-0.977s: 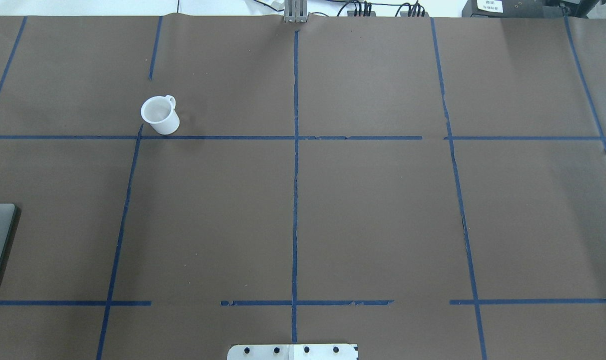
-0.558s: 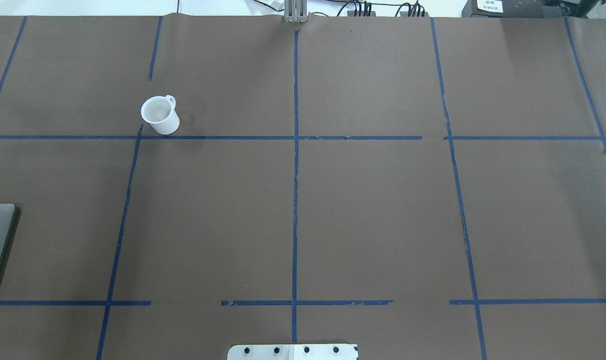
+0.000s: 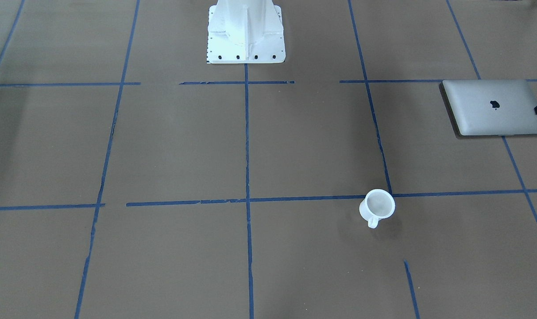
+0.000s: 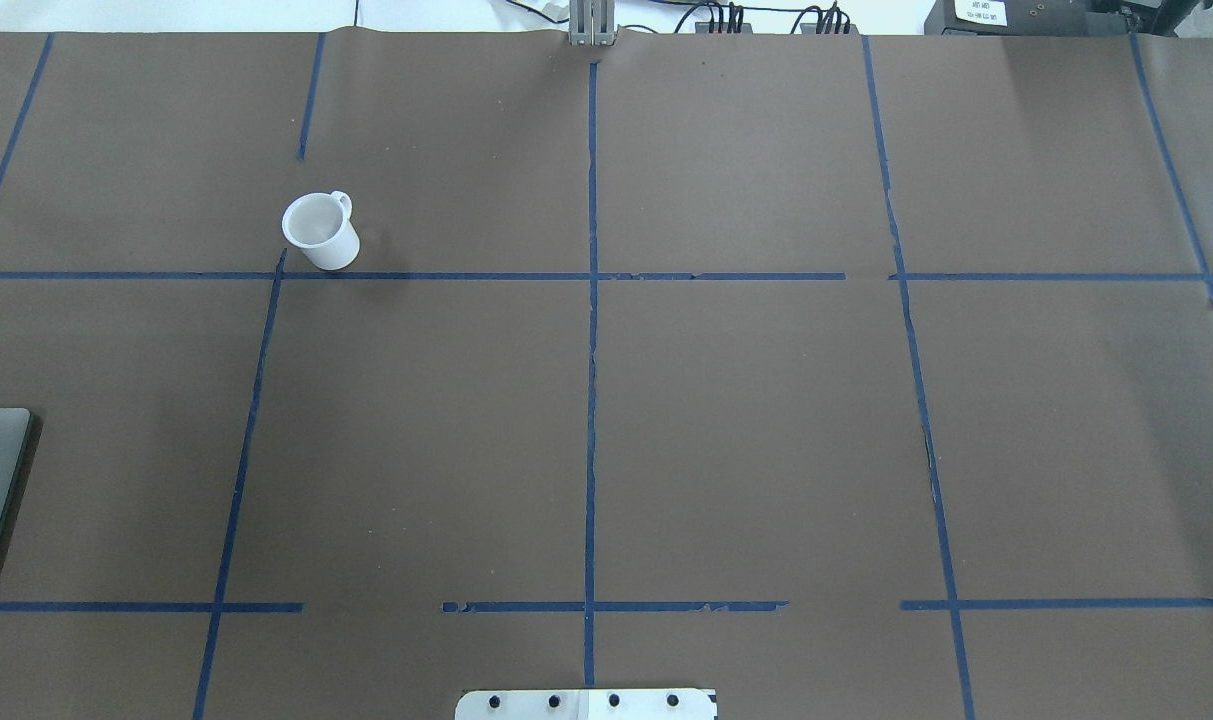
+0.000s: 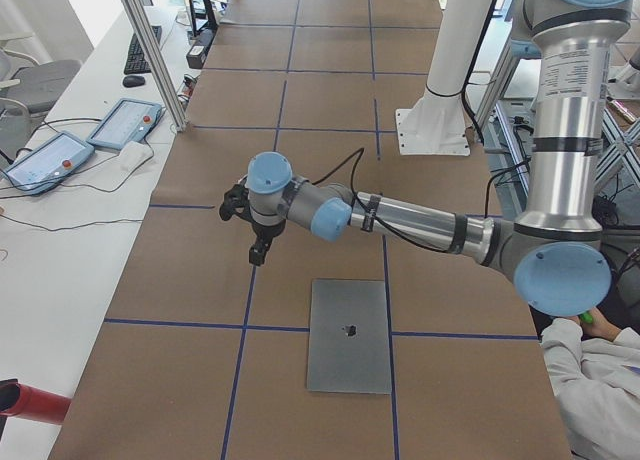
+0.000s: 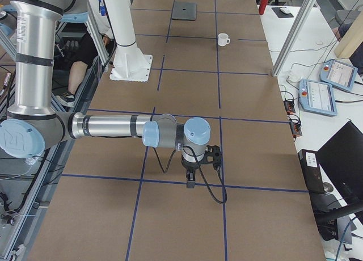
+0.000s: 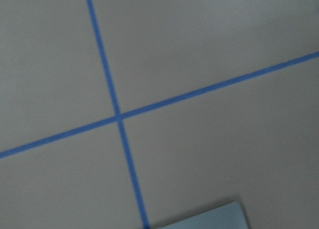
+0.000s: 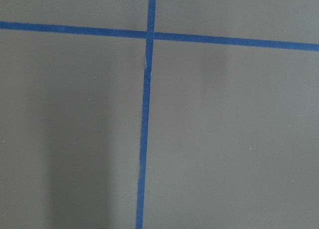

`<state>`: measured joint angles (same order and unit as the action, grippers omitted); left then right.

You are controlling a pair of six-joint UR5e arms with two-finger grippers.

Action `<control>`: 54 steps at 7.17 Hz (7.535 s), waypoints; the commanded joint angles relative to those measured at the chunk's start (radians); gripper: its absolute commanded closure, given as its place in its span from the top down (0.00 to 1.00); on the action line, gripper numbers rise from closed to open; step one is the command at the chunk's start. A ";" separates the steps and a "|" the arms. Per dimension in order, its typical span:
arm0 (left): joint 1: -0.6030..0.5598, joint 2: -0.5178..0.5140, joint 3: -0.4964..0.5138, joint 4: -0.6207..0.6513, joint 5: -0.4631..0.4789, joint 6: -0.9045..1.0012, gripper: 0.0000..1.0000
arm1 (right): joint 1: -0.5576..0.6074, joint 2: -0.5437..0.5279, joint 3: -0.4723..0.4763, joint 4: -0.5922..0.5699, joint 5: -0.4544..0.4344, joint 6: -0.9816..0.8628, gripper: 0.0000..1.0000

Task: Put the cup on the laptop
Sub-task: 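Reach the left gripper forward down over the white cup, then close the left gripper on the white cup, then lift the cup with the left gripper and carry it toward the laptop, then lower the held cup onto the silver laptop lid with the left gripper, then open the left gripper and raise it off the cup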

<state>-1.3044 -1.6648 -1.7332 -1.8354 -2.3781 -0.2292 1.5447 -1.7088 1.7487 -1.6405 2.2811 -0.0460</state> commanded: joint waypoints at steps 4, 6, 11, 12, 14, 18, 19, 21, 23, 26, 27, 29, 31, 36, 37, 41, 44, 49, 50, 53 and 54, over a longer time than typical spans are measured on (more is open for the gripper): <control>0.333 -0.606 0.482 0.001 0.171 -0.345 0.98 | 0.000 0.000 0.000 -0.001 0.000 0.000 1.00; 0.336 -0.655 0.566 -0.036 0.262 -0.323 0.98 | 0.000 0.000 0.000 0.001 0.000 0.000 1.00; 0.389 -0.662 0.675 -0.126 0.290 -0.335 0.88 | 0.000 0.000 0.000 0.001 0.000 0.000 1.00; 0.389 -0.662 0.679 -0.128 0.290 -0.334 0.67 | 0.000 0.000 0.000 0.001 0.000 0.000 1.00; 0.389 -0.662 0.679 -0.128 0.290 -0.337 0.00 | 0.000 0.000 0.000 0.001 0.000 0.000 1.00; 0.322 -0.642 0.594 -0.067 0.199 -0.337 0.00 | 0.000 0.000 0.000 -0.001 0.000 0.000 1.00; 0.300 -0.557 0.429 0.056 0.194 -0.328 0.00 | 0.000 0.000 0.000 0.001 0.000 0.000 1.00; 0.268 -0.352 0.168 0.128 0.197 -0.320 0.00 | 0.000 0.000 0.000 0.001 0.000 0.000 1.00; 0.214 -0.018 -0.021 0.113 0.191 -0.128 0.00 | 0.000 0.000 0.000 -0.001 -0.002 0.000 1.00; 0.106 0.285 -0.109 0.002 0.192 -0.107 0.00 | 0.000 0.000 0.000 -0.001 -0.002 0.000 1.00; 0.105 0.360 -0.048 -0.210 0.191 -0.180 0.00 | 0.000 0.000 0.000 -0.001 -0.002 0.000 1.00; 0.111 0.364 0.091 -0.448 0.210 -0.341 0.00 | 0.000 0.000 0.000 -0.001 0.000 0.000 1.00; 0.111 0.389 0.164 -0.562 0.232 -0.357 0.00 | 0.000 0.000 0.000 0.001 0.000 0.000 1.00; 0.116 0.390 0.204 -0.553 0.212 -0.361 0.00 | 0.000 0.000 0.000 -0.001 0.000 0.000 1.00; 0.116 0.390 0.204 -0.553 0.191 -0.363 0.00 | 0.000 0.000 0.000 0.001 0.000 0.000 1.00; 0.123 0.390 0.205 -0.541 0.171 -0.360 0.18 | 0.000 0.000 0.000 0.001 0.000 0.000 1.00; 0.125 0.389 0.207 -0.542 0.171 -0.352 1.00 | 0.000 0.000 0.000 -0.001 0.000 0.000 1.00; 0.023 0.408 -0.055 -0.229 0.117 -0.067 1.00 | 0.000 0.000 0.000 -0.001 0.000 0.000 1.00; -0.109 0.392 -0.089 -0.077 0.115 0.096 1.00 | 0.000 0.000 0.000 0.001 0.000 0.000 1.00; -0.301 0.298 -0.115 0.254 0.115 0.358 1.00 | 0.000 0.000 0.000 -0.001 -0.002 0.000 1.00; -0.302 0.306 -0.120 0.281 0.112 0.361 1.00 | 0.000 0.000 0.000 0.001 0.000 0.000 1.00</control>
<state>-1.5768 -1.3510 -1.8408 -1.6296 -2.2633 0.1016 1.5447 -1.7089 1.7487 -1.6411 2.2804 -0.0460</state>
